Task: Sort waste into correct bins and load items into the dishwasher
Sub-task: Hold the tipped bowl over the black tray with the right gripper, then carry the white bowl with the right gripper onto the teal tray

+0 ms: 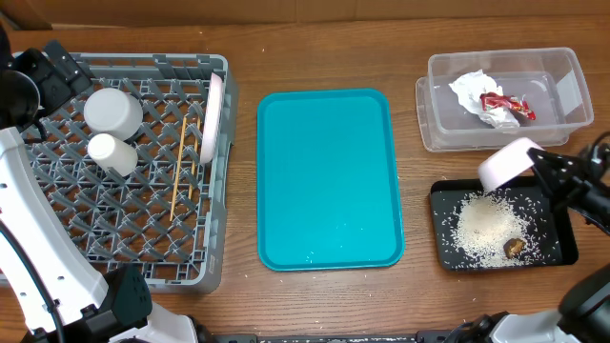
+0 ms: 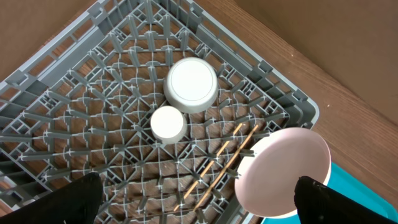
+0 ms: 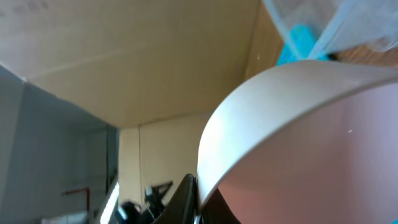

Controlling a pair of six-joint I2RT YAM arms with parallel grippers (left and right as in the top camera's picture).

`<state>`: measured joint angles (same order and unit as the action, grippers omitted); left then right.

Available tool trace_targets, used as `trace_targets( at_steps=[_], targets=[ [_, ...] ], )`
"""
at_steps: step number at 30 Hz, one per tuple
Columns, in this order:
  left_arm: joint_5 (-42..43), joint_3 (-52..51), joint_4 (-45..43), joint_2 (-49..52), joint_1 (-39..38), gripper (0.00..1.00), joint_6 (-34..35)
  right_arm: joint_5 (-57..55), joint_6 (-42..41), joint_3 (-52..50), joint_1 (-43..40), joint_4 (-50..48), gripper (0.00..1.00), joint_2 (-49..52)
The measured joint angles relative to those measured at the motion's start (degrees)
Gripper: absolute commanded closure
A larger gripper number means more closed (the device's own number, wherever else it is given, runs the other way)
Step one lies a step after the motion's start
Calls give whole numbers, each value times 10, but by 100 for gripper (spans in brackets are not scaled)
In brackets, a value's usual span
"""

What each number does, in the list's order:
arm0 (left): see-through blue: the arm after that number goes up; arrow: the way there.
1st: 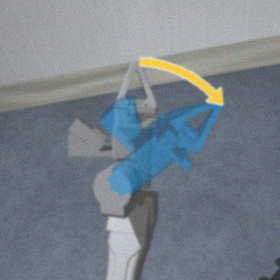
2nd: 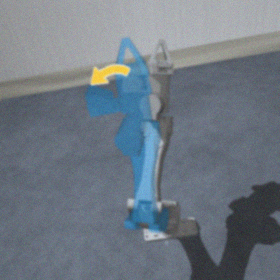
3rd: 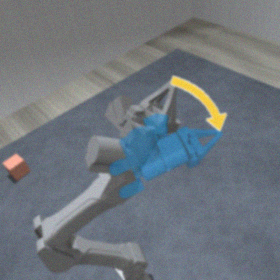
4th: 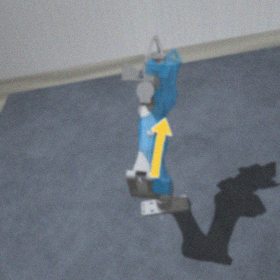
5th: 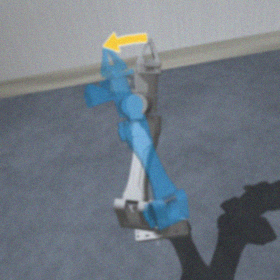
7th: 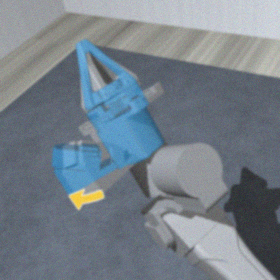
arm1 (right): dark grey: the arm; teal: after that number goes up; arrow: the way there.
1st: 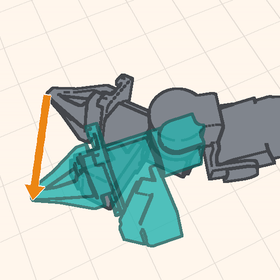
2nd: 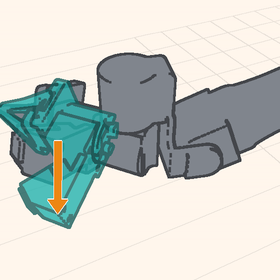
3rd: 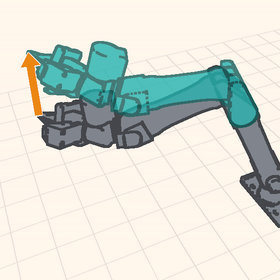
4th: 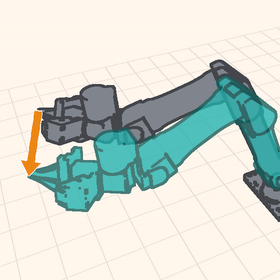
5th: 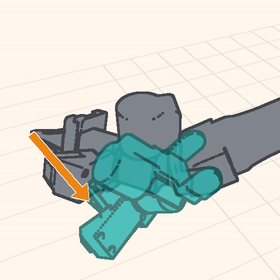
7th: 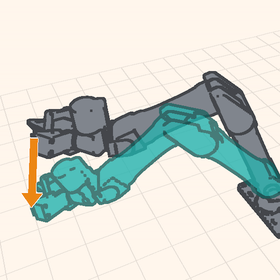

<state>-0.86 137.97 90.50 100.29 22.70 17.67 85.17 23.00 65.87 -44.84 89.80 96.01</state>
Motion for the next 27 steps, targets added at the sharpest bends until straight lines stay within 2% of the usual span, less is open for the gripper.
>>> trace_targets(
  at_steps=[6, 11, 14, 17, 22, 27],
  targets=[
    [0, 0, 0, 0, 0, 0, 0, -1, 53, 91, 58, 39, 96, -30],
    [0, 0, 0, 0, 0, 0, 0, -16, 47, 209, 110, 17, 96, -40],
    [0, 0, 0, 0, 0, 0, 0, -77, -41, 266, 141, -78, 96, -42],
    [0, 0, 0, 0, 0, 0, 0, -249, -206, 312, 197, -153, 96, -43],
    [0, 0, 0, 0, 0, 0, 0, -450, -349, 338, 318, -184, 96, -43],
    [0, 0, 0, 0, 0, 0, 0, -614, -428, 339, 480, -218, 96, -43]
  ],
)
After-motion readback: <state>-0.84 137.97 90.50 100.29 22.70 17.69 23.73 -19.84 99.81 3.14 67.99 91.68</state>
